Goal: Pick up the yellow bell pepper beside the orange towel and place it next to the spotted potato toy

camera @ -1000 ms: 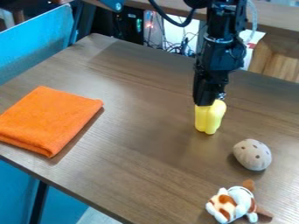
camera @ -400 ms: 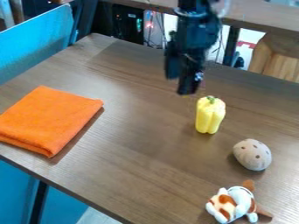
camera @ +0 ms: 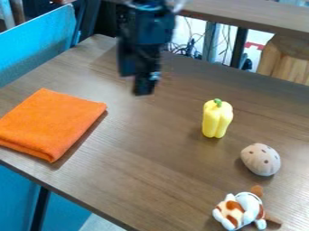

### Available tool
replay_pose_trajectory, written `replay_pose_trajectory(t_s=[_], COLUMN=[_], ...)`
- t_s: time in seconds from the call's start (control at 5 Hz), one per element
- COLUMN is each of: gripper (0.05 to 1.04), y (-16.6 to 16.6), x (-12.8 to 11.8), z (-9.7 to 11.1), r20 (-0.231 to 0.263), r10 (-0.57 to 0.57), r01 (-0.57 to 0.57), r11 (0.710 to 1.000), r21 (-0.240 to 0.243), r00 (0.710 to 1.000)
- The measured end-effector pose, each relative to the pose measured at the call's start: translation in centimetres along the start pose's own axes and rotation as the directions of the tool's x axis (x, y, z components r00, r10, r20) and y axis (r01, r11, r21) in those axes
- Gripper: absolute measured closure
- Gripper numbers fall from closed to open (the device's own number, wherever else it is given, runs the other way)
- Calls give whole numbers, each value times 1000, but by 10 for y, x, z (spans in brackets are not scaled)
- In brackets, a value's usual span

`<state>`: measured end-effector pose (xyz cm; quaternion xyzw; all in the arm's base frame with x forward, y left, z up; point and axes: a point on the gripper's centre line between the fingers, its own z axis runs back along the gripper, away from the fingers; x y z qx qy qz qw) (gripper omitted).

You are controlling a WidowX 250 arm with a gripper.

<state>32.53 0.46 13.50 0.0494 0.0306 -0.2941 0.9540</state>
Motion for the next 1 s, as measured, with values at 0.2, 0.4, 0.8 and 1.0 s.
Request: replay_pose_trajectory(t_s=[0.2, 0.4, 0.8, 1.0], gripper=[77, 77, 77, 77], y=[12, 19, 51, 60], x=[-37, -62, -99, -110], z=[-25, -38, -42, -41], r20=[-106, -144, -80, -81], r10=[85, 137, 274, 316], r01=[-85, -142, -281, -323], r11=[996, 990, 954, 941], r21=[-1, -24, -102, -104], r00=[991, 980, 958, 945])
